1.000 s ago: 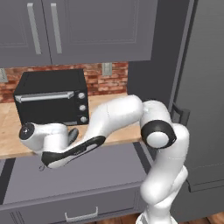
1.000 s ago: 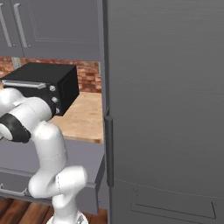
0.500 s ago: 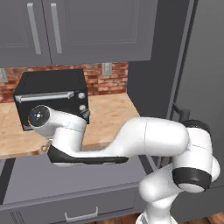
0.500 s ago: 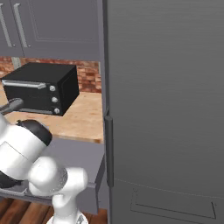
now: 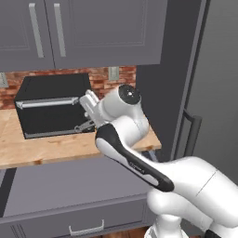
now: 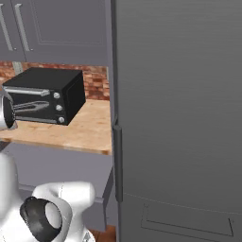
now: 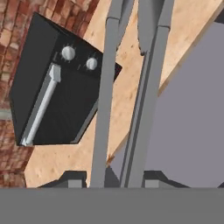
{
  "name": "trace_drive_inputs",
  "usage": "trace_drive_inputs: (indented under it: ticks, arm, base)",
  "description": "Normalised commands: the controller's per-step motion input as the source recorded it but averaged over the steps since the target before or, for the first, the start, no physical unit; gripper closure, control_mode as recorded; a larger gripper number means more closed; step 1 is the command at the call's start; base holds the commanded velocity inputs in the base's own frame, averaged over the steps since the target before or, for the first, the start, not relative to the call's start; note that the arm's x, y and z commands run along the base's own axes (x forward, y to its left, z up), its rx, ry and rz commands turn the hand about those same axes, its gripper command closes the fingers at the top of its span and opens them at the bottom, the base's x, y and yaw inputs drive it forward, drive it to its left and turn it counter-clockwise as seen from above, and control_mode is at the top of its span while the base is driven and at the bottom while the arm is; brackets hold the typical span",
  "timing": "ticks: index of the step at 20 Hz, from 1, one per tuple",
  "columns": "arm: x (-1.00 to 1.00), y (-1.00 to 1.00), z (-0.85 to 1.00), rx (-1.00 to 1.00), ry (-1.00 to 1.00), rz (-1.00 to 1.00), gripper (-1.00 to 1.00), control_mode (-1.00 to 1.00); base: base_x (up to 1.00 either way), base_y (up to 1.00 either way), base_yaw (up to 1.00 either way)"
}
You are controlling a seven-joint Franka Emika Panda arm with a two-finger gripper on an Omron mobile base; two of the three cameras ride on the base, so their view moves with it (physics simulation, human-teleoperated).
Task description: Take the tongs from the drawer on the left and place them on the dining counter next to the tray containing the hot dog.
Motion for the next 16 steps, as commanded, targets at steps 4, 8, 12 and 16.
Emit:
trace_drive_inputs:
  ticks: [4,8,12,16]
  arm:
    - [0.03,-0.38,0.09,0.13,0.0,0.04,1.0,-1.0]
    - [0.0,0.0,0.0,0.0,0.0,0.0,1.0,-1.0]
    - [-0.07,0.0,0.0,0.0,0.0,0.0,1.0,-1.0]
    - [-0.93,-0.03,-0.09,0.0,-0.13,0.04,1.0,-1.0]
  base:
    - [0.0,0.0,0.0]
    - [0.0,0.0,0.0]
    - [0.0,0.0,0.0]
    - [0.0,0.0,0.0]
